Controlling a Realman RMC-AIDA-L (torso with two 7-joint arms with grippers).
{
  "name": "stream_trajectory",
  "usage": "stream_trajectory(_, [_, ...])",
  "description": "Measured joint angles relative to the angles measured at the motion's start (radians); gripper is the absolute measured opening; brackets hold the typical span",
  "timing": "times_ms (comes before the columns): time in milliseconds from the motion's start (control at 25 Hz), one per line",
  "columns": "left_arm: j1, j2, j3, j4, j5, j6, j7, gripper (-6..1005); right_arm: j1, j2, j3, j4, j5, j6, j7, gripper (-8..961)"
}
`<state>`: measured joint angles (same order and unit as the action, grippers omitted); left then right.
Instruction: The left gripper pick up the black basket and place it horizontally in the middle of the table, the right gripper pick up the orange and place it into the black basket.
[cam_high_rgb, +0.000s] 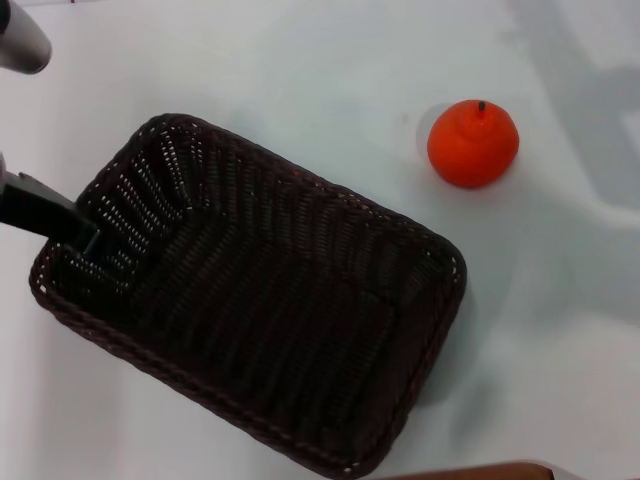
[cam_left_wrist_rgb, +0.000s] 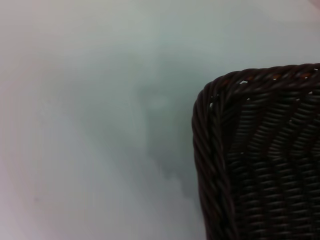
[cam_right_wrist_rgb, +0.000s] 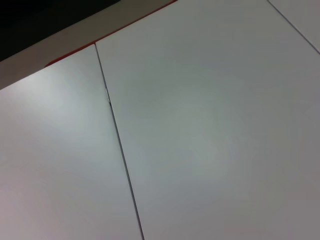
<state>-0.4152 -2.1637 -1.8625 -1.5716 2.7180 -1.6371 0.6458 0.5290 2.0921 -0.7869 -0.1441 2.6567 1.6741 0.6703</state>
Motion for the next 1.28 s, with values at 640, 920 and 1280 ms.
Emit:
stream_trajectory(640, [-0.084, 0.001, -0.016, 0.032, 0.014, -0.035, -0.217, 164, 0.013, -0.001, 0.012, -0.048, 0.004, -0.034, -0.002, 928])
stream_trajectory(920, [-0.116, 0.001, -0.202, 0.071, -0.059, -0.022, -0.314, 165, 0.036, -0.004, 0.006, -0.106, 0.003, -0.122, -0.004, 928])
stream_trajectory(1280, [-0.094, 0.002, -0.285, 0.119, -0.060, 0.030, -0.361, 158, 0.065, -0.008, 0.003, -0.160, 0.000, -0.232, -0.009, 928])
